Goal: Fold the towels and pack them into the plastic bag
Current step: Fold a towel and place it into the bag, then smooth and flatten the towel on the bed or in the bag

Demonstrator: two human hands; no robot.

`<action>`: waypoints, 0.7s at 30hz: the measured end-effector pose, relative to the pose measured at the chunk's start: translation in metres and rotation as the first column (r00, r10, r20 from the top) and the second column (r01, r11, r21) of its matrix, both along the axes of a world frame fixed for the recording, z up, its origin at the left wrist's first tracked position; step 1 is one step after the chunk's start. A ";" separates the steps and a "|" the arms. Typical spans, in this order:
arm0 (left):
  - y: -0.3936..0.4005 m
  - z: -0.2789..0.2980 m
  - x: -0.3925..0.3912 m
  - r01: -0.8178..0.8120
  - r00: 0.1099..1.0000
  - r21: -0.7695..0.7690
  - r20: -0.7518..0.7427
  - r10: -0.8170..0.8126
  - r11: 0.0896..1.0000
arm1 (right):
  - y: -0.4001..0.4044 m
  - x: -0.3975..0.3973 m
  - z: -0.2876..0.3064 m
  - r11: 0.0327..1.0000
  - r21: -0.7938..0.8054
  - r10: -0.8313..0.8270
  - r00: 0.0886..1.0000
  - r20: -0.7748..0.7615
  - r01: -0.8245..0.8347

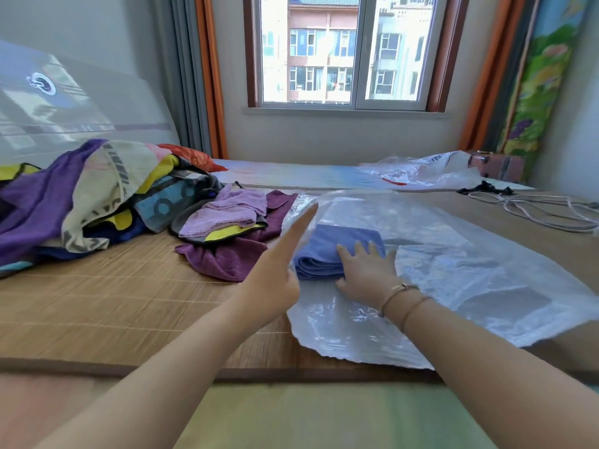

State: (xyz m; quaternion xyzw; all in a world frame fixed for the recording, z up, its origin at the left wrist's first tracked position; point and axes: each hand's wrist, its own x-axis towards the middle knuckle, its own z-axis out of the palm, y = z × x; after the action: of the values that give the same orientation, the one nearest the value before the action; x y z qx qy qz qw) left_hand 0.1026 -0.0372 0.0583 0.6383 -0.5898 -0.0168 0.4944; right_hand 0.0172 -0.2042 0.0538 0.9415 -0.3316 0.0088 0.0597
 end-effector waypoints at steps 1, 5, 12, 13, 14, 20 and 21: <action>0.002 -0.006 -0.001 -0.004 1.000 0.012 0.023 0.003 1.000 | 0.010 -0.011 0.000 0.999 -0.034 0.042 0.999 0.032 -0.041; 0.013 -0.021 -0.006 -0.050 0.999 0.111 -0.002 0.050 0.993 | 0.050 -0.056 -0.017 0.965 0.170 0.190 0.980 0.063 -0.198; -0.011 -0.026 -0.015 -0.095 0.993 0.225 0.089 0.077 0.970 | 0.016 -0.068 -0.025 0.972 0.231 0.063 0.997 -0.051 -0.049; -0.016 -0.028 -0.016 -0.099 0.991 0.248 0.116 0.072 0.964 | 0.006 -0.067 -0.022 0.976 0.218 0.038 0.998 -0.052 -0.026; -0.018 -0.030 -0.018 -0.104 0.988 0.261 0.138 0.069 0.960 | 0.000 -0.067 -0.021 0.978 0.208 0.021 0.999 -0.050 -0.010; 0.010 -0.041 -0.028 -0.194 0.977 0.229 0.132 0.167 0.954 | 0.035 -0.083 -0.029 0.976 -0.151 0.183 0.964 0.194 -0.155; 0.020 -0.044 -0.024 -0.221 0.973 0.215 0.115 0.200 0.951 | 0.045 -0.083 -0.030 0.956 -0.216 0.254 0.929 0.268 -0.200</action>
State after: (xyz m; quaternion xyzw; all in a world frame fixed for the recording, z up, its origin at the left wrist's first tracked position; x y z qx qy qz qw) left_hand 0.0788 -0.0172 0.0147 0.7500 -0.5345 -0.0019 0.3897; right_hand -0.0661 -0.1587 0.0237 0.9522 -0.2230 0.1859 0.0955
